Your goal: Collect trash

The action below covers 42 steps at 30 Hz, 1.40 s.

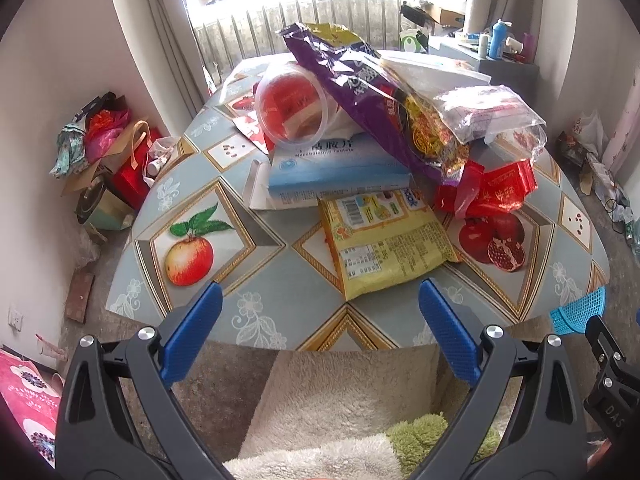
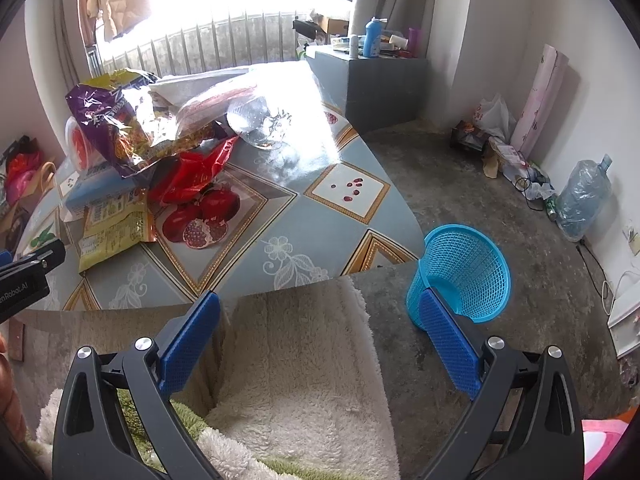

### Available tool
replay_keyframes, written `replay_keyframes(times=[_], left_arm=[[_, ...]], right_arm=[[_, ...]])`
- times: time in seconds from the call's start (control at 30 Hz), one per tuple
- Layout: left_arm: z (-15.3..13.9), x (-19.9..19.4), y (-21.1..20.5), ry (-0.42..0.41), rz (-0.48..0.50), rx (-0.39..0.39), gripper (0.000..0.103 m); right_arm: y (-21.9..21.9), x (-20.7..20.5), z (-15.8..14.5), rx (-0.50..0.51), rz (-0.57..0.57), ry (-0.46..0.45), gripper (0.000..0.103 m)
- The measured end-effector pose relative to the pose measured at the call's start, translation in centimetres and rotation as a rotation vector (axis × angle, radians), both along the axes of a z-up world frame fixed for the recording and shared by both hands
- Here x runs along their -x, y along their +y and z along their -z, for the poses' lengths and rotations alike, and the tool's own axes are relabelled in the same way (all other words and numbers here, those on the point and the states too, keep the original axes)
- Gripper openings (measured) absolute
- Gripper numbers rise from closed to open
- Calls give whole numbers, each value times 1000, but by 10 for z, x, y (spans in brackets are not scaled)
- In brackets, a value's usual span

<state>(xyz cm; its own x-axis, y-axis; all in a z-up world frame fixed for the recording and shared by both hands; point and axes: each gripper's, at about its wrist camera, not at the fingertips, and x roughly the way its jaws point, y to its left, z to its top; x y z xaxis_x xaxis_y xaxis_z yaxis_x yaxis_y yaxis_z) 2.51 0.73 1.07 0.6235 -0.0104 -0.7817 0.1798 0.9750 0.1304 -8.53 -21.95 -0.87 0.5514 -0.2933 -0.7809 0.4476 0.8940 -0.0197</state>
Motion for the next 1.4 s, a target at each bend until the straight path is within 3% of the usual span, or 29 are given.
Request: replay_keyframes(times=[0.13, 0.37, 0.47, 0.53, 0.67, 0.83, 1.0, 1.03, 1.1, 1.13, 1.2, 1.4], left_arm=[[-13, -15, -3, -72, 19, -7, 94], [-30, -53, 1, -129, 16, 64, 94], [-36, -72, 3, -142, 53, 125, 94], [-38, -82, 7, -165, 99, 209, 94], [-38, -100, 15, -201, 132, 371, 94], [-27, -122, 11, -153, 127, 392, 94], [-15, -132, 11, -122, 117, 446, 94], [-13, -134, 12, -118, 116, 460, 92], [-9, -138, 12, -105, 116, 484, 74], [-6, -140, 12, -91, 116, 490, 73], [-1, -145, 11, -66, 111, 501, 60], [0, -145, 14, -60, 108, 571, 41]], right_arm=[[-9, -15, -9, 18, 1, -34, 97], [-28, -50, -30, 34, -11, -129, 96], [-35, -69, -39, 30, -27, -171, 93], [-42, -82, -45, 13, -39, -208, 91], [-58, -113, -52, -67, -85, -270, 85], [-80, -158, -44, -231, -151, -285, 77], [-97, -194, -20, -404, -190, -230, 63], [-100, -199, -15, -428, -191, -221, 60], [-102, -207, -7, -468, -189, -207, 53], [-103, -209, -5, -481, -194, -203, 51], [-104, -212, -2, -499, -201, -194, 44], [-101, -211, -4, -487, -224, -189, 23]])
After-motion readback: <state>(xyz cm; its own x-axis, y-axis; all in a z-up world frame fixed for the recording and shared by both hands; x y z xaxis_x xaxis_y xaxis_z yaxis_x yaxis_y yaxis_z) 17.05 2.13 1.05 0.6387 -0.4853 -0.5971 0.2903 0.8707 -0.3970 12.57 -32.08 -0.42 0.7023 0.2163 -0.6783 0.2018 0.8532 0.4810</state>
